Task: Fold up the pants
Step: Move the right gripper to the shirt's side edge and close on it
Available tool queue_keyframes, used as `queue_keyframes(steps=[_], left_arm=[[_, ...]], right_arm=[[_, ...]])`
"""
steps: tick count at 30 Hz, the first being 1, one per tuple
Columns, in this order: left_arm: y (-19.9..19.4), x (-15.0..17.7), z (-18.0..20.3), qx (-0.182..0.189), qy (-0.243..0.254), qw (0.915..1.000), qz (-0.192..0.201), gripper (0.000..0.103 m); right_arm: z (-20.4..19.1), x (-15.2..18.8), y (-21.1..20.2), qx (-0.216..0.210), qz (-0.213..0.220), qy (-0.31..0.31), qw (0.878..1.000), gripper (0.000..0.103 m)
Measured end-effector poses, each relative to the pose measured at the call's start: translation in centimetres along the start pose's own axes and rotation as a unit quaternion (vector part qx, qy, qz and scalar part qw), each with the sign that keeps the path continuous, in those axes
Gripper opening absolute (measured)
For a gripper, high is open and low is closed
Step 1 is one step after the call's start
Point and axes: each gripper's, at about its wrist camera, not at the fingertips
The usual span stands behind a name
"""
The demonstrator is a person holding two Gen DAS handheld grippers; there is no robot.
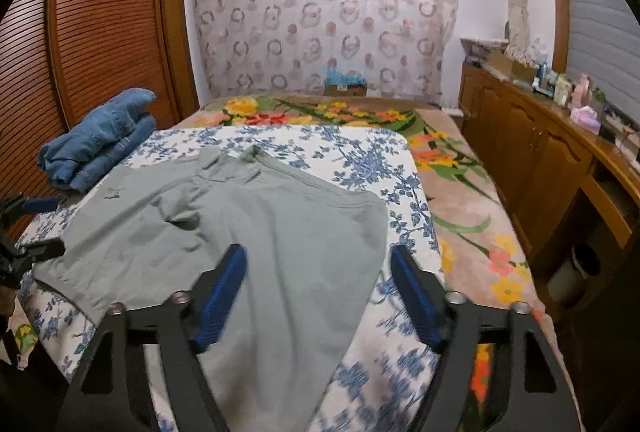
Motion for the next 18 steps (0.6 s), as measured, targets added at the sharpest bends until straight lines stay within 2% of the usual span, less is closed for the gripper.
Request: queue_keyframes(steps=[5,7,11,15,18], left_arm=[[1.3,0.2,0.1,0.014,-0.003,0.9998,-0.014,0.103],[1.8,0.2,0.1,0.025,-0.004,0.9995,-0.020,0.103],[2.3,0.2,0.2,0.025,-0.002,0.9993,-0.027,0.103],[2.5,0.4,0.1,0.027,-0.003,0.9991,-0.032,0.103],[2.9,0.4,0.1,0.029,-0.001,0.9989,-0.037,0.103]], right_arm=[[2.3,-1.9,2.3,0.009,-0.037,0.018,0.999,0.046],[3.2,-2.7,3.5,0.008,-0.057,0.031,0.998,0.043],[3.6,-3.8,5.3,0.026,-0.075,0.043,0.996,0.030],[4.3,-4.9,6.2,0.039,-0.086,0.065,0.993,0.029],[3.4,-4.9,6.2,0.042,-0.098,0.053,0.993,0.028]])
Point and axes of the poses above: each gripper's, at about its wrist camera, not at the fingertips, and y roughly the way its jaws point, z to its right, x to its underside, and after that the axes turned 12 degrees about y, right-handed
